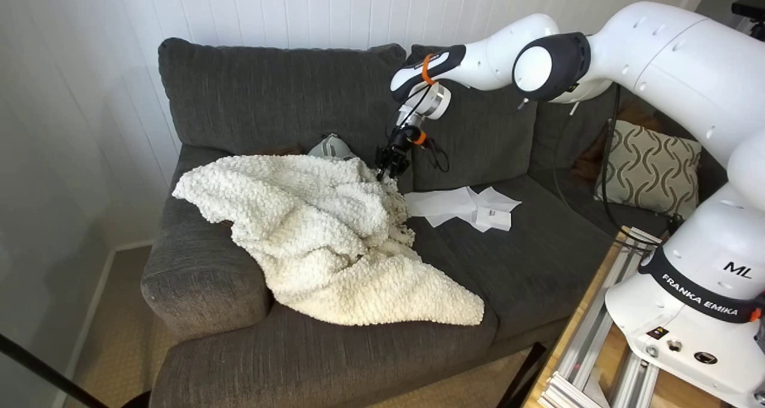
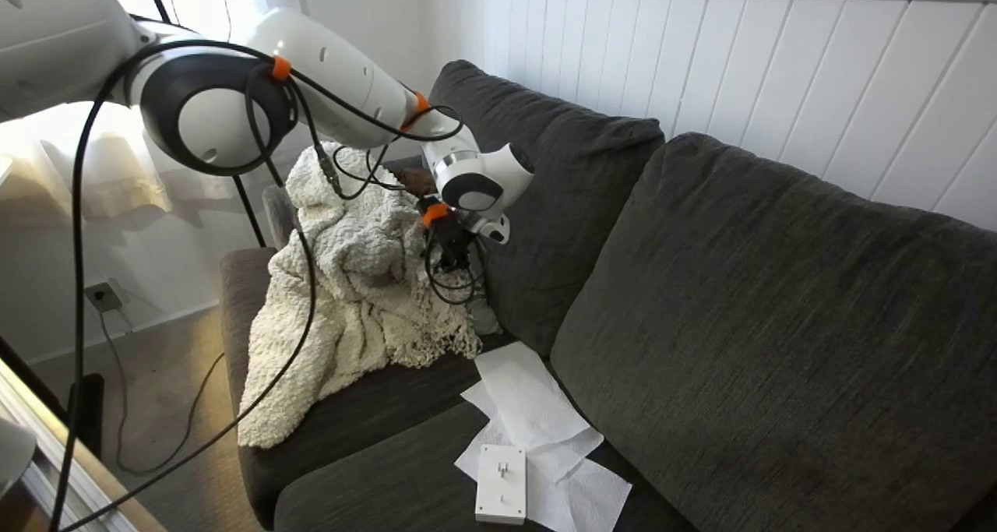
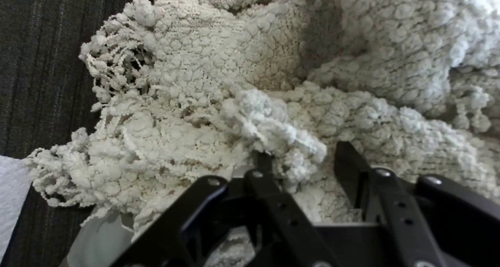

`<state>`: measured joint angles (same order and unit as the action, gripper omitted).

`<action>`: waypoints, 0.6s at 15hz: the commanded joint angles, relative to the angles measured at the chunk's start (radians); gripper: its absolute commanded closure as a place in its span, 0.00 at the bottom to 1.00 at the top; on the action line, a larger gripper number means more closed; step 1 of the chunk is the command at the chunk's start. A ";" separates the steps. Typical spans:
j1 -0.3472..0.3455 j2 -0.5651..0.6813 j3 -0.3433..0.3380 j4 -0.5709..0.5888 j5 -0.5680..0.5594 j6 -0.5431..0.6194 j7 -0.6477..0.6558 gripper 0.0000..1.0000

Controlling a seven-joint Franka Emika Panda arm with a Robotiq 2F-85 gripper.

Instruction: Move the white blanket to the right side of the sofa

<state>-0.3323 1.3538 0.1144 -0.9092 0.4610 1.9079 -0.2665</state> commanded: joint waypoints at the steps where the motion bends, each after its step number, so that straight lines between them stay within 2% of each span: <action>1: 0.010 0.051 0.004 0.066 0.001 -0.013 0.019 0.20; 3: 0.014 0.062 0.008 0.073 0.004 -0.012 0.009 0.08; 4: 0.013 0.066 0.012 0.077 0.006 -0.011 0.000 0.07; 5: 0.012 0.066 0.016 0.078 0.008 -0.015 0.000 0.44; 6: 0.011 0.067 0.017 0.082 0.010 -0.015 0.003 0.39; 7: 0.007 0.058 0.020 0.077 0.015 -0.021 0.012 0.40; 9: 0.000 0.031 0.018 0.055 0.027 -0.013 0.027 0.55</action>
<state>-0.3173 1.3897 0.1230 -0.8748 0.4679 1.9078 -0.2662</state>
